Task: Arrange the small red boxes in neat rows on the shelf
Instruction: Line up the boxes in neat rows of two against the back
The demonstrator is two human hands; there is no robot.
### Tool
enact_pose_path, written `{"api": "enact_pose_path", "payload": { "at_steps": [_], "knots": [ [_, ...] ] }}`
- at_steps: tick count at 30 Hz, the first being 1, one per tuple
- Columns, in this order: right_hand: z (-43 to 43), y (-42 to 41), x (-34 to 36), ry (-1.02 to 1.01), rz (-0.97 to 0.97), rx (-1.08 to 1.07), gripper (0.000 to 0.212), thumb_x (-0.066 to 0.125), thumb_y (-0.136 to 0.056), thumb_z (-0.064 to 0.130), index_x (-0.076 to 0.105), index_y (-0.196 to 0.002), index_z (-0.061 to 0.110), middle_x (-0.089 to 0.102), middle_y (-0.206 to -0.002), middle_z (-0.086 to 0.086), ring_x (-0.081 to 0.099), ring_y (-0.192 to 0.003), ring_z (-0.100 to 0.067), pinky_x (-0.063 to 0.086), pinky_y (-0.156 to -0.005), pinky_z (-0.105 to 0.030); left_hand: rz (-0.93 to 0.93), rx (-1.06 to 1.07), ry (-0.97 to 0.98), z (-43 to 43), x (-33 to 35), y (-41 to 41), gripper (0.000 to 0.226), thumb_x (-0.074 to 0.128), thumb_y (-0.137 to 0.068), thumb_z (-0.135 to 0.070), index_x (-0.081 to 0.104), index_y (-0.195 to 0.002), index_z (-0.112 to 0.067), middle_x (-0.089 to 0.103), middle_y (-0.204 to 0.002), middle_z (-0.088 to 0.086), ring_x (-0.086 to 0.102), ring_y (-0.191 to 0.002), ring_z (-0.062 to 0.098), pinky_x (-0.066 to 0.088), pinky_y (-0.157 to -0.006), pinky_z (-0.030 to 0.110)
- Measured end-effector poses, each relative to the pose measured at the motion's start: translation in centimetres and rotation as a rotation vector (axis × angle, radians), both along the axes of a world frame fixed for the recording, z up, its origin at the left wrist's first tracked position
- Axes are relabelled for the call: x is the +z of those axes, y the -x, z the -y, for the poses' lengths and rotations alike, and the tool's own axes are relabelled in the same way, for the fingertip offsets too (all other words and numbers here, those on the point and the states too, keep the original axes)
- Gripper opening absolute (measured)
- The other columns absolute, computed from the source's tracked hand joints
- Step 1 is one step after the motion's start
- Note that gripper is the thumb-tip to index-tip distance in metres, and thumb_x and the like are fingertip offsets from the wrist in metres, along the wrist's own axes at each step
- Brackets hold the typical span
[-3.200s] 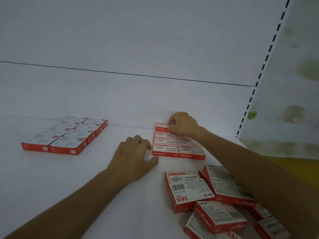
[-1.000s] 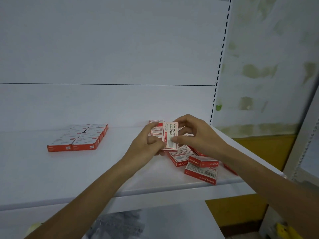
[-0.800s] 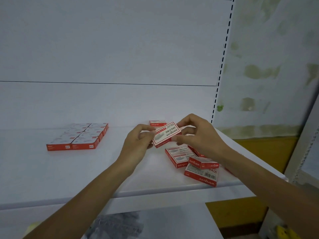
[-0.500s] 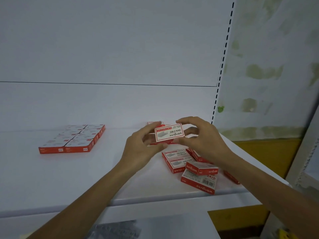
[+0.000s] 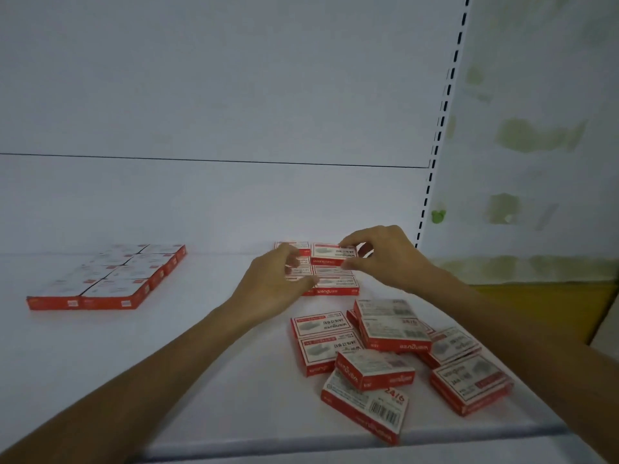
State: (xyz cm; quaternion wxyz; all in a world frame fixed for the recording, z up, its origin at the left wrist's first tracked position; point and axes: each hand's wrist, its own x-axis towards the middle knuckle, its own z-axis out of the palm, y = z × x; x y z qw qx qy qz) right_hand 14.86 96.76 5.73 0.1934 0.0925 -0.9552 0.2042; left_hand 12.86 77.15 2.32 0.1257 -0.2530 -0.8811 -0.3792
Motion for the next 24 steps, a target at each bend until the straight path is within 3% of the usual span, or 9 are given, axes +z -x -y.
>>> {"api": "enact_pose_path", "payload": {
  "at_steps": [2,5,10,14,18,24],
  "knots": [
    [-1.3,2.1,0.2,0.020,0.028,-0.034,0.032,0.074,-0.076,0.020,0.068,-0.107,0.015,0.066,-0.106,-0.003,0.060,-0.078,-0.010,0.045,-0.072,-0.015,-0.080,-0.028,0.129,0.1,-0.9,0.2,0.027,0.062,-0.083,-0.038,0.059,-0.105,-0.024,0.049,-0.104,-0.016,0.045,-0.094,0.002,0.035,-0.078,0.016],
    [-2.2,5.1,-0.2,-0.001,0.075,-0.074,0.033,0.075,-0.074,0.017,0.068,-0.105,0.009,0.065,-0.108,-0.008,0.060,-0.087,-0.018,0.049,-0.084,-0.029,-0.136,-0.119,0.264,0.4,-2.1,0.3,0.021,0.055,-0.087,-0.036,0.061,-0.101,-0.022,0.057,-0.107,-0.009,0.047,-0.097,0.005,0.035,-0.083,0.019],
    [-2.0,8.7,-1.9,-0.066,0.203,-0.068,0.032,0.071,-0.078,0.022,0.068,-0.106,0.007,0.065,-0.111,-0.007,0.058,-0.097,-0.017,0.043,-0.076,-0.021,-0.192,-0.122,0.292,0.5,-2.7,0.9,0.023,0.048,-0.090,-0.038,0.061,-0.102,-0.023,0.057,-0.109,-0.010,0.043,-0.095,0.002,0.035,-0.085,0.019],
    [-1.7,10.2,-2.0,-0.043,0.218,-0.043,0.027,0.066,-0.079,0.023,0.068,-0.102,0.008,0.066,-0.108,-0.005,0.057,-0.087,-0.013,0.041,-0.061,-0.016,-0.186,-0.116,0.303,0.4,-2.7,1.0,0.025,0.048,-0.090,-0.038,0.063,-0.104,-0.024,0.056,-0.112,-0.011,0.043,-0.100,0.002,0.036,-0.088,0.020],
    [-1.4,11.1,-2.3,-0.067,0.199,-0.108,0.022,0.064,-0.080,0.022,0.070,-0.095,0.007,0.068,-0.100,-0.005,0.062,-0.086,-0.019,0.052,-0.071,-0.031,-0.170,-0.116,0.290,0.4,-2.7,1.1,0.024,0.051,-0.088,-0.036,0.065,-0.103,-0.024,0.055,-0.113,-0.011,0.042,-0.103,0.003,0.035,-0.091,0.022],
    [-1.2,11.3,-2.3,-0.064,0.150,-0.117,0.017,0.069,-0.079,0.019,0.063,-0.091,0.008,0.061,-0.095,-0.002,0.056,-0.082,-0.016,0.045,-0.067,-0.026,-0.171,-0.111,0.301,0.4,-2.8,1.3,0.023,0.051,-0.088,-0.037,0.065,-0.102,-0.024,0.053,-0.113,-0.012,0.041,-0.103,0.004,0.035,-0.092,0.024]
  ]
}}
